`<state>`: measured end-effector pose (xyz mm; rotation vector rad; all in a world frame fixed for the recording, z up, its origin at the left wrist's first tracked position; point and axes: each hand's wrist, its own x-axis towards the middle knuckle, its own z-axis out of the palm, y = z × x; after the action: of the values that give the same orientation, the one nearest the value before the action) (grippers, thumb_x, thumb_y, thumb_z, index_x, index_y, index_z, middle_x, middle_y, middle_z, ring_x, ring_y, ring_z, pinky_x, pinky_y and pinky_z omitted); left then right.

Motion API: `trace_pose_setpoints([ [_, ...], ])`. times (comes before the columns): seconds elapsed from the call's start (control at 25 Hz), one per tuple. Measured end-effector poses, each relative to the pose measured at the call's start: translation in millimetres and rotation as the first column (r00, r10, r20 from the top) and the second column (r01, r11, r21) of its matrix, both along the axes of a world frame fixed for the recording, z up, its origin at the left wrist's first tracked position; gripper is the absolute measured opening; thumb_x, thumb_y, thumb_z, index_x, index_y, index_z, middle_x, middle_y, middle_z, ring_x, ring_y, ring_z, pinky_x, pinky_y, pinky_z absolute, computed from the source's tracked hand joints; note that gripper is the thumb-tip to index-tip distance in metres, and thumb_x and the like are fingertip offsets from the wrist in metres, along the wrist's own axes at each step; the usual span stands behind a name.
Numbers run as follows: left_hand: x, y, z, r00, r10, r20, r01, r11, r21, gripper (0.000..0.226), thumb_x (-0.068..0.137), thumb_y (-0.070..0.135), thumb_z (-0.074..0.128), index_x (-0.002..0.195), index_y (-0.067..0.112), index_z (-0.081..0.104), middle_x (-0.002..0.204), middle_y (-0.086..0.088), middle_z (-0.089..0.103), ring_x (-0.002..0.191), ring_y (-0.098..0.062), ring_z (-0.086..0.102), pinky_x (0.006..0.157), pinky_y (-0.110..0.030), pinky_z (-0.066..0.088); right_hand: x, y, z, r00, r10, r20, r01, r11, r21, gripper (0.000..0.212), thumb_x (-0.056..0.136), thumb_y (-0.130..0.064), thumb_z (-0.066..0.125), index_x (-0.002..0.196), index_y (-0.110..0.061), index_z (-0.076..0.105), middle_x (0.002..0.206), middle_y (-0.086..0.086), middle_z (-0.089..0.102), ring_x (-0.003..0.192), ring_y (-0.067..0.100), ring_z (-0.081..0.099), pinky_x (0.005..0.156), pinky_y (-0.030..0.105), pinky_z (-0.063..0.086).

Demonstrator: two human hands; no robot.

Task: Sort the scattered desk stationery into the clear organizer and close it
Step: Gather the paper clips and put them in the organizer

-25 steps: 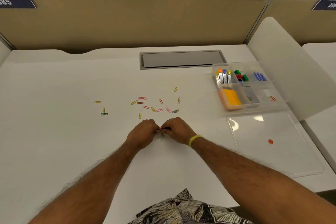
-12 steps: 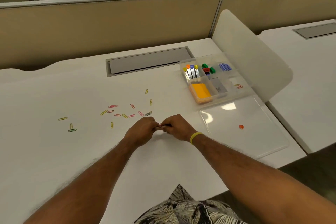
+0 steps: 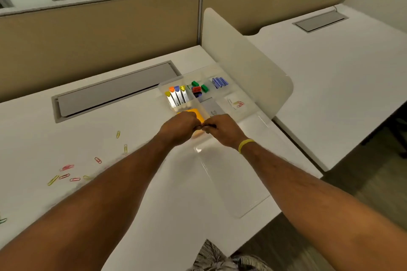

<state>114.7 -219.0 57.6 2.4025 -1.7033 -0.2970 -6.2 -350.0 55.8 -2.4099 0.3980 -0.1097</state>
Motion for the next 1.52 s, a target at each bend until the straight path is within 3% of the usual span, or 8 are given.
trace_pose_setpoints([
  [0.2, 12.4, -104.0, 11.0, 0.998, -0.048, 0.043, 0.048, 0.999, 0.004, 0.02, 0.095, 0.02, 0.056, 0.106, 0.014, 0.071, 0.095, -0.007, 0.06, 0.086, -0.025, 0.058, 0.073, -0.042, 0.052, -0.1, -80.3, 4.2, 0.989, -0.138, 0.053, 0.143, 0.985, -0.097, 0.022, 0.093, -0.022, 0.06, 0.104, -0.01, 0.074, 0.088, 0.009, 0.071, 0.077, 0.018, 0.058, 0.063, 0.02, 0.04],
  [0.36, 19.6, -168.8, 3.7, 0.992, -0.085, 0.095, 0.082, 0.996, 0.031, 0.02, 0.095, 0.018, 0.054, 0.106, 0.012, 0.07, 0.098, -0.01, 0.061, 0.089, -0.028, 0.059, 0.075, -0.044, 0.051, 6.6, -131.8, -5.1, 0.971, -0.234, 0.05, 0.239, 0.959, -0.152, 0.022, 0.094, -0.02, 0.056, 0.101, -0.011, 0.074, 0.091, 0.01, 0.071, 0.083, 0.025, 0.063, 0.072, 0.035, 0.049],
  [0.48, 22.0, -197.6, -4.5, 0.994, -0.079, 0.079, 0.076, 0.996, 0.036, 0.019, 0.095, 0.016, 0.054, 0.106, 0.011, 0.069, 0.099, -0.009, 0.061, 0.09, -0.026, 0.06, 0.077, -0.041, 0.051, 12.3, -156.7, -14.4, 0.96, -0.279, 0.017, 0.276, 0.937, -0.215, 0.023, 0.094, -0.022, 0.054, 0.1, -0.012, 0.074, 0.091, 0.01, 0.07, 0.085, 0.027, 0.062, 0.071, 0.035, 0.047],
  [0.68, 29.7, -208.5, -8.3, 0.999, -0.028, 0.046, 0.028, 1.0, -0.005, 0.035, 0.094, 0.012, 0.055, 0.129, 0.008, 0.057, 0.125, -0.012, 0.059, 0.115, -0.029, 0.056, 0.095, -0.041, 0.048, 13.6, -175.4, -31.3, 0.939, -0.345, 0.012, 0.338, 0.914, -0.225, 0.032, 0.094, -0.019, 0.055, 0.124, -0.012, 0.063, 0.119, 0.005, 0.066, 0.111, 0.025, 0.056, 0.096, 0.035, 0.041],
  [0.84, 36.7, -189.7, -6.8, 0.998, 0.014, 0.053, -0.013, 1.0, -0.019, 0.039, 0.096, 0.012, 0.052, 0.134, 0.012, 0.053, 0.132, -0.011, 0.057, 0.119, -0.029, 0.054, 0.095, -0.041, 0.048, 12.5, -176.3, -36.7, 0.929, -0.369, 0.026, 0.367, 0.913, -0.18, 0.035, 0.094, -0.015, 0.052, 0.128, -0.014, 0.059, 0.124, 0.005, 0.064, 0.117, 0.024, 0.053, 0.1, 0.037, 0.042],
  [1.0, 31.7, -163.9, -5.7, 0.997, 0.053, 0.063, -0.054, 0.998, 0.01, 0.044, 0.095, 0.026, 0.054, 0.138, 0.018, 0.048, 0.137, -0.007, 0.054, 0.124, -0.026, 0.051, 0.096, -0.042, 0.048, 8.4, -161.5, -28.8, 0.948, -0.317, 0.032, 0.317, 0.932, -0.174, 0.04, 0.094, -0.017, 0.055, 0.133, -0.013, 0.054, 0.13, 0.007, 0.059, 0.119, 0.025, 0.05, 0.102, 0.036, 0.041],
  [1.16, 20.5, -126.2, -8.0, 0.993, 0.069, 0.099, -0.071, 0.997, 0.022, 0.062, 0.092, 0.049, 0.052, 0.145, 0.021, 0.036, 0.151, -0.007, 0.039, 0.138, -0.026, 0.035, 0.11, -0.044, 0.033, 3.0, -132.2, -21.7, 0.982, -0.19, 0.017, 0.19, 0.964, -0.186, 0.056, 0.09, -0.029, 0.061, 0.141, -0.014, 0.043, 0.143, 0.007, 0.048, 0.13, 0.025, 0.043, 0.109, 0.038, 0.035],
  [1.52, 2.0, 6.6, -18.9, 0.971, 0.219, 0.093, -0.221, 0.975, 0.005, 0.091, 0.081, 0.081, 0.025, 0.152, 0.025, 0.016, 0.16, -0.008, 0.016, 0.148, -0.028, 0.012, 0.117, -0.053, 0.012, 2.2, -20.4, -19.9, 0.996, 0.078, -0.041, -0.085, 0.966, -0.242, 0.078, 0.089, -0.054, 0.055, 0.151, -0.018, 0.023, 0.159, 0.006, 0.021, 0.148, 0.022, 0.015, 0.119, 0.043, 0.017],
])
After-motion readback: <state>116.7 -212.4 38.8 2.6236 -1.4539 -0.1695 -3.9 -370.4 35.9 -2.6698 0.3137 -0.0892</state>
